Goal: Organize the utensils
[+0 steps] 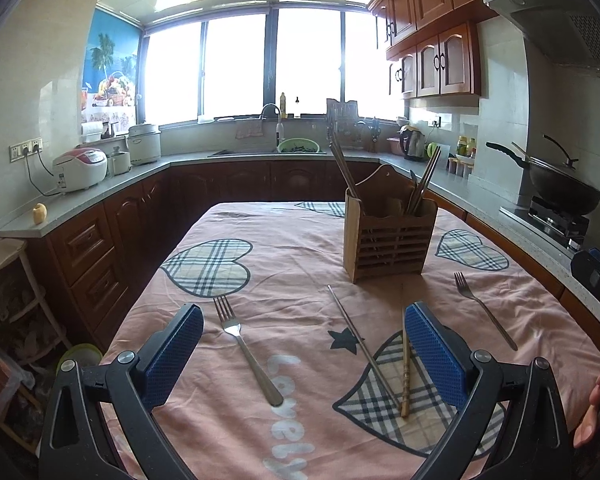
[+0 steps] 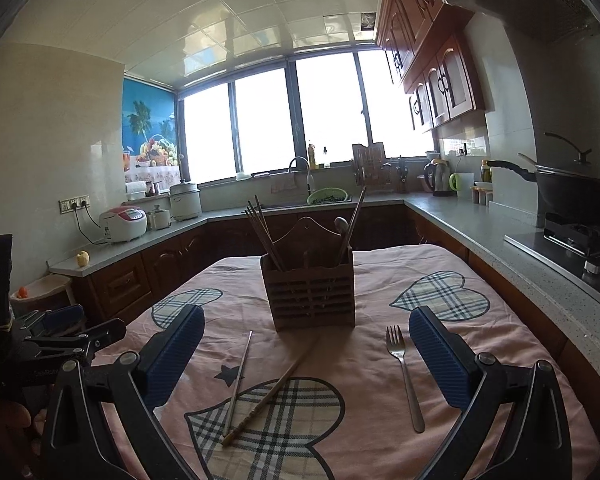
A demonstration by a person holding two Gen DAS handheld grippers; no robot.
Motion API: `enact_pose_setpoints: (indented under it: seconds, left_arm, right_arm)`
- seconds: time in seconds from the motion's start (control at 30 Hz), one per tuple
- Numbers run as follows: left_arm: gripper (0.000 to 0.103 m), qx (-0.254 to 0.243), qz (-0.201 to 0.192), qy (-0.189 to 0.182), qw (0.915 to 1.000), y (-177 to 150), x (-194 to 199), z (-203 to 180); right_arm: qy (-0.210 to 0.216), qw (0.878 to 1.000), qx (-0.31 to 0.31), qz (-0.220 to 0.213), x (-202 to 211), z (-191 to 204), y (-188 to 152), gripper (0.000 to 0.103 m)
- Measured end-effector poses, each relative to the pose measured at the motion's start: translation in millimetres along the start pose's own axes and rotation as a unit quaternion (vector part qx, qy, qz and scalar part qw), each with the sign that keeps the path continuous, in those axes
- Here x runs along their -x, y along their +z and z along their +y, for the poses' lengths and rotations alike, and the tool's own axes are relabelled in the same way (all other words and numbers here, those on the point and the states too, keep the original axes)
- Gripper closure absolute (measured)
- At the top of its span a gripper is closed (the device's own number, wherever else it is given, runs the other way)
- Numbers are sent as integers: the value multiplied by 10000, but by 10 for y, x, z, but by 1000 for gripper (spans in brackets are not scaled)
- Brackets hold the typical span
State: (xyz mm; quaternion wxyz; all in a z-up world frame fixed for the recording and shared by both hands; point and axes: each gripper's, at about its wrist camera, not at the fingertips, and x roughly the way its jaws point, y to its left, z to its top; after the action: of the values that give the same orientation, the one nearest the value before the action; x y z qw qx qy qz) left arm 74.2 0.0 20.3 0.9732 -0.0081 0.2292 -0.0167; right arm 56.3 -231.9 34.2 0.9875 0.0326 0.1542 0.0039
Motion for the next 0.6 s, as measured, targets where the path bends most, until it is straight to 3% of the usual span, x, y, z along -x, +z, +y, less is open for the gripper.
enact_pose_setpoints:
  seconds: [0.17, 0.6]
  left_arm:
    - [1, 5, -75, 133, 9999, -149, 16, 33]
    - [1, -2, -46, 308, 9995, -336, -4, 93]
  right_arm:
    - [-66, 9997, 154, -189, 97, 74, -220, 0]
    - [32, 10000, -13, 86, 40, 40, -501, 0]
